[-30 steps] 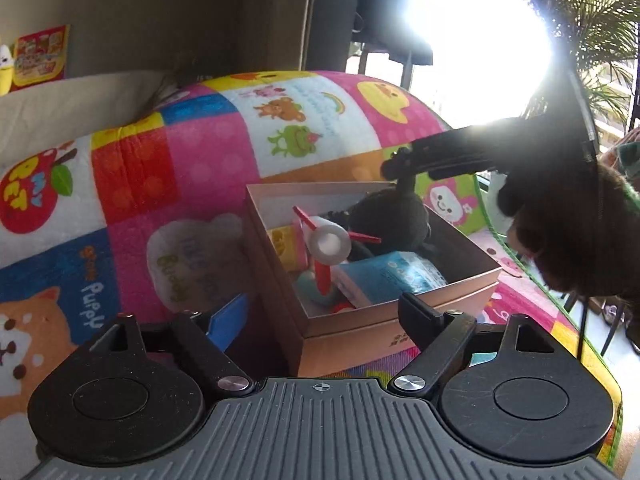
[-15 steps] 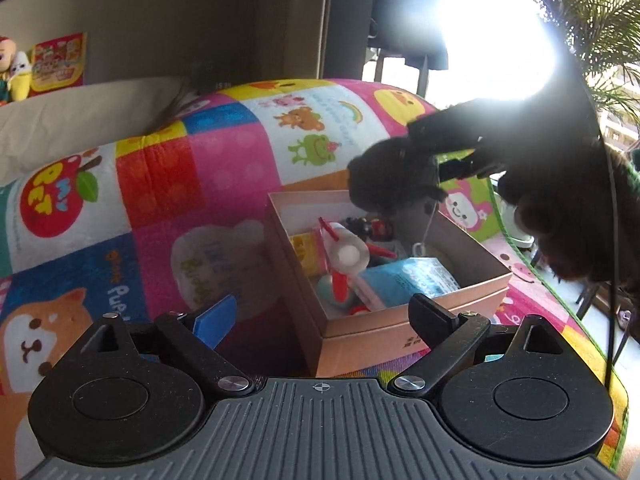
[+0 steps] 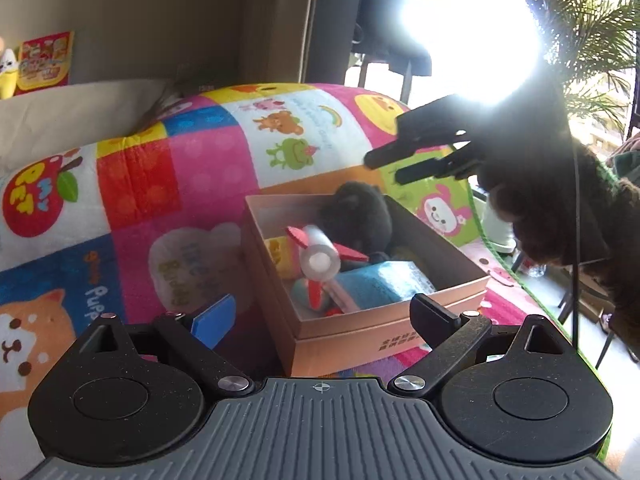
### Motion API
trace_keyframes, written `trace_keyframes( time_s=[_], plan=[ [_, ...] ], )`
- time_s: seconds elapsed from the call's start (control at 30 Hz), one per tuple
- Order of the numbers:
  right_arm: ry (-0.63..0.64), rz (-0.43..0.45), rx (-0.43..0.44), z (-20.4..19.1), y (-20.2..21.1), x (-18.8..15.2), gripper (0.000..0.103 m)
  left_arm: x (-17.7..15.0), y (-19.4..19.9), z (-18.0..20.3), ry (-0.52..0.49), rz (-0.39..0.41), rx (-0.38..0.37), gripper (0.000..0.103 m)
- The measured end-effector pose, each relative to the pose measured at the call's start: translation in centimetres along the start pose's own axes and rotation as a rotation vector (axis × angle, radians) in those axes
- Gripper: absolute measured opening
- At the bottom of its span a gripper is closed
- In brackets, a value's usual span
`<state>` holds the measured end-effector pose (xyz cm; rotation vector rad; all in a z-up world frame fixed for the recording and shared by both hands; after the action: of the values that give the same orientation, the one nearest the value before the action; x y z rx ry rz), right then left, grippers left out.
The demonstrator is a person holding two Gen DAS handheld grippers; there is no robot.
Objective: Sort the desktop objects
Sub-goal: 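Lower the black stick into the pink box with the left tool and open it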
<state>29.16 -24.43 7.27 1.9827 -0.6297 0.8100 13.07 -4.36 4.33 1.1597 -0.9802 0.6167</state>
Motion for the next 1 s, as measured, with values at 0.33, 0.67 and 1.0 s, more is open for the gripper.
trace_keyframes(
  time_s=[0.33,0.67,1.0],
  plan=[
    [0.136,-0.115,-0.069,-1.1,-2.2,-4.1,0.05,0.3,1.0,0.9,-0.07,0.042,-0.012,0.099],
    [0.108,0.004,-0.095,1.1,3.8,-3.6,0.053,4.5,-5.2,5.4,-0.134,0.069,-0.135,0.101],
    [0.062,0.02,-0.111,4.1,5.3,-5.2,0.063,0.7,-5.9,3.6,0.069,-0.184,-0.298,0.102]
  ],
)
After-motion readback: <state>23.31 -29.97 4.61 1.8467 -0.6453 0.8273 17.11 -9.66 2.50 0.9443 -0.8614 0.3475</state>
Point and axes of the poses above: each gripper's, at about its wrist camera, not at the fingertips, and y roughly against the way its jaws point, z to its right, x to its top, the point moved 7 cm from there along -y, roughly the way its jaws point, and after that the axes turned 6 degrees about x, right-handed, at the moved point
